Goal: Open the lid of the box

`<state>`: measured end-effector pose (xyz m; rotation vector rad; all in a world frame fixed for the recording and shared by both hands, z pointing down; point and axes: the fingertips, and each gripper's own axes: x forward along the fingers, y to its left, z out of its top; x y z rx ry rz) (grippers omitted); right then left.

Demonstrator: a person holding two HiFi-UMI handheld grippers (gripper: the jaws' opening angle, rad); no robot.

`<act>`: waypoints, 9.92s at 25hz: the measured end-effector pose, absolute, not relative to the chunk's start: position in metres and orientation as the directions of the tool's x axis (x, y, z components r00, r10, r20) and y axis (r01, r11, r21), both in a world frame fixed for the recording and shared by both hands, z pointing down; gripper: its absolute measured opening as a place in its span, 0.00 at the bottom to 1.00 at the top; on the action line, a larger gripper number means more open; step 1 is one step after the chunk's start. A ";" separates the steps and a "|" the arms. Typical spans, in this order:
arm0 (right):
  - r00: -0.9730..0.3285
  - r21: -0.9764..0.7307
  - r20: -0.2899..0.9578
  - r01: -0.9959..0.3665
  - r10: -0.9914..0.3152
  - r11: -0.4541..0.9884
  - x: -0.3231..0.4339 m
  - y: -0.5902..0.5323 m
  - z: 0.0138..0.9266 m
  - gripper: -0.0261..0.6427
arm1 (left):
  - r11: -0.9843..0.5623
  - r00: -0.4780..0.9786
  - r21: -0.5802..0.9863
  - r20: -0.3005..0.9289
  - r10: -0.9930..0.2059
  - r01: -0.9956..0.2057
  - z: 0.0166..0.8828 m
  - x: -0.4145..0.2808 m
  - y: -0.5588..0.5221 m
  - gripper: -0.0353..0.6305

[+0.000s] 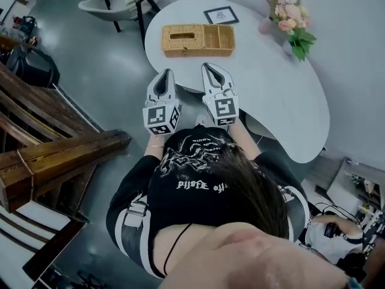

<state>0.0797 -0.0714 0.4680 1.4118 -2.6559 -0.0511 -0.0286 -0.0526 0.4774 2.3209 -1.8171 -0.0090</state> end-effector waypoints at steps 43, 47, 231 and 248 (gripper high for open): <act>-0.695 0.199 0.519 -0.468 -0.498 0.861 0.004 -0.196 0.549 0.34 | -0.207 0.236 0.160 0.194 -0.952 -0.965 0.503 -0.081 -0.217 0.09; -0.670 0.234 0.577 -0.414 -0.468 0.880 -0.010 -0.201 0.563 0.34 | -0.216 0.246 0.164 0.193 -0.950 -0.963 0.504 -0.091 -0.231 0.09; -0.576 -0.159 0.815 -0.325 -0.062 0.932 -0.040 -0.493 0.611 0.08 | -0.318 0.371 0.202 0.345 -0.862 -0.926 0.566 -0.123 -0.345 0.09; -0.531 -0.176 0.847 -0.325 -0.026 0.929 -0.042 -0.487 0.652 0.08 | -0.302 0.358 0.205 0.350 -0.865 -0.931 0.569 -0.134 -0.344 0.09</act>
